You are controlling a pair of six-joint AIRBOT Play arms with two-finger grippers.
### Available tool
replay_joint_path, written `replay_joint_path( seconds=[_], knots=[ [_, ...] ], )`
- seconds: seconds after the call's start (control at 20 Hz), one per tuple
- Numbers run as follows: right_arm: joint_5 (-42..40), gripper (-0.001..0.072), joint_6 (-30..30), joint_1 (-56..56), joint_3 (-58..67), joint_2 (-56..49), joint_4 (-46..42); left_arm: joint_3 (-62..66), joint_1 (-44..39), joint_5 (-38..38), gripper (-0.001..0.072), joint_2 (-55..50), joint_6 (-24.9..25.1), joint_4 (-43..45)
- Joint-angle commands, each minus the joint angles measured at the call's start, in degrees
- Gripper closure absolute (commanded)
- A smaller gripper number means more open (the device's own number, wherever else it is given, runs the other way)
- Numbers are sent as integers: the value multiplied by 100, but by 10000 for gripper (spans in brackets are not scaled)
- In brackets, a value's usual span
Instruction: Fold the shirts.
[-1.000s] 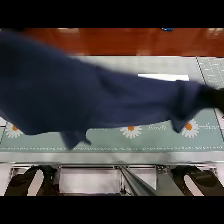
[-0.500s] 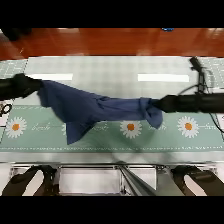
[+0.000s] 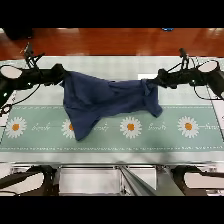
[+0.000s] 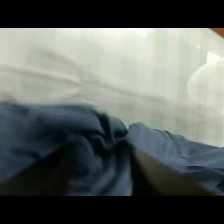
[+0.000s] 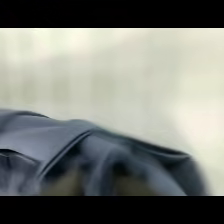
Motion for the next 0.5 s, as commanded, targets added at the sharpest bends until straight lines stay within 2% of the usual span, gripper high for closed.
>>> replay_joint_path(
  seconds=[0.0, 0.1, 0.2, 0.3, 0.45],
  knots=[
    [98, 304, -81, -688, 426, -407, 254, 522, 308, -365, 198, -424, -63, 122],
    [820, 306, -107, -1416, 442, -260, -37, 778, 994, -1440, 199, -356, -188, 608],
    [1731, 306, -111, -2173, 387, -44, -916, 702, 1729, -2332, 199, -190, -186, 717],
    [2092, 306, -116, -2621, -223, 286, -1318, 240, 2190, -2651, 199, 103, -170, 800],
    [1818, 307, -442, -2699, -1757, 828, -1038, -1023, 2275, -2573, 199, 688, -166, 748]
  ],
)
